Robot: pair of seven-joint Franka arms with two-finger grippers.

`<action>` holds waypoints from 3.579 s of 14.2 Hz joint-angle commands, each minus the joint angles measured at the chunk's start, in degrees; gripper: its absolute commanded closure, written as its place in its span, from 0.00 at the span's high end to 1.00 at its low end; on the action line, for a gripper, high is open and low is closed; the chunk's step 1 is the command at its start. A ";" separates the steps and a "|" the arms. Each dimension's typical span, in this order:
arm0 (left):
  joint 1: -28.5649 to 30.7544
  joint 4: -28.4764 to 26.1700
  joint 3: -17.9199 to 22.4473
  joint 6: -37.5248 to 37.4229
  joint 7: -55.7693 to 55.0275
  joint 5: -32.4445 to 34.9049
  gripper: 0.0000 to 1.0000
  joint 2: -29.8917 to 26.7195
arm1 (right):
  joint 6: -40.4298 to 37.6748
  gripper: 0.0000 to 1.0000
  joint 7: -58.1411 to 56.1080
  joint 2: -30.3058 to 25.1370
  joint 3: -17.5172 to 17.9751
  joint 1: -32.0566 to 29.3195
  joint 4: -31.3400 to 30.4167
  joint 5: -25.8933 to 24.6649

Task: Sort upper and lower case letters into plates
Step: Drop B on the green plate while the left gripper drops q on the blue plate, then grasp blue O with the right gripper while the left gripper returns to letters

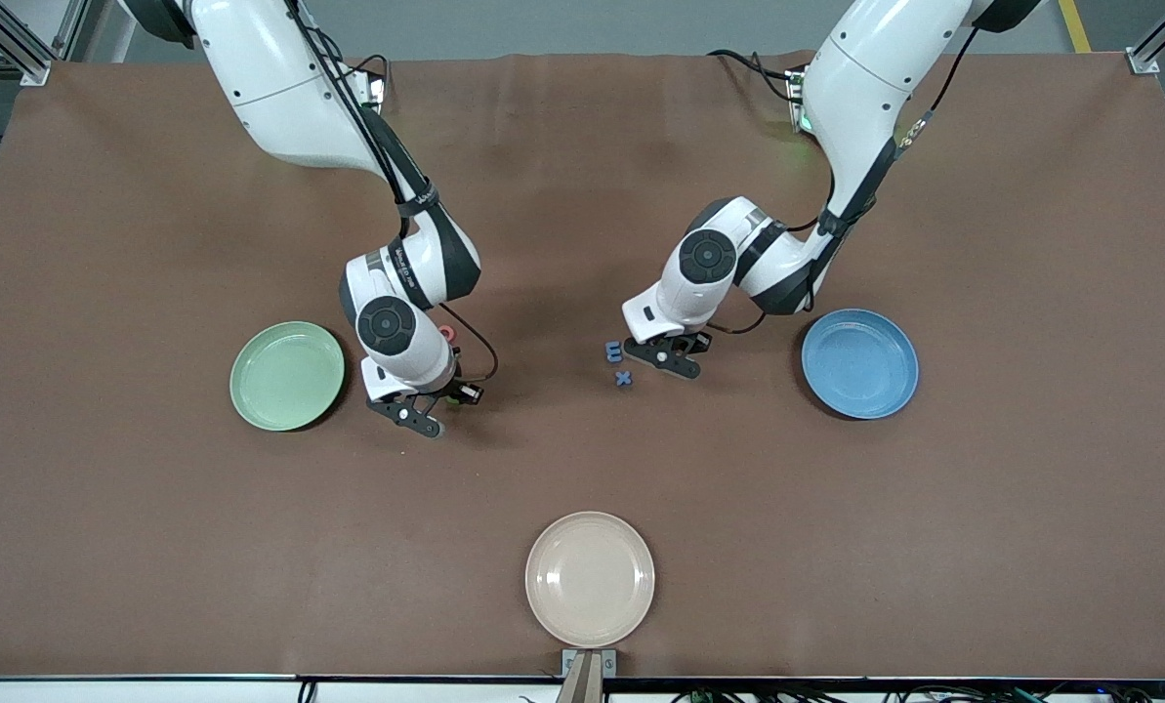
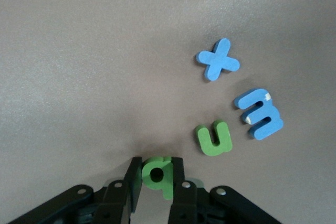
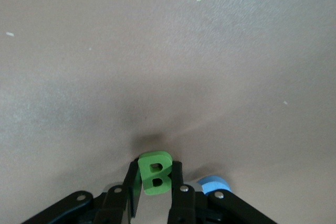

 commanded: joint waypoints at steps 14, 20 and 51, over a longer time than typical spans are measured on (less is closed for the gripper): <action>18.24 -4.49 -0.10 -17.12 17.52 1.61 0.04 -18.03 | 0.79 0.01 -36.60 -25.57 0.10 -24.74 -28.67 -6.59; 26.60 -11.95 -0.10 -6.49 22.27 7.77 0.03 -17.33 | 8.90 0.08 -36.52 -20.74 0.19 -25.80 -32.65 -6.59; 27.50 -2.39 -21.71 -16.43 -14.06 8.38 1.00 -8.21 | 12.95 0.43 -5.40 -5.89 0.54 -0.49 -13.32 2.46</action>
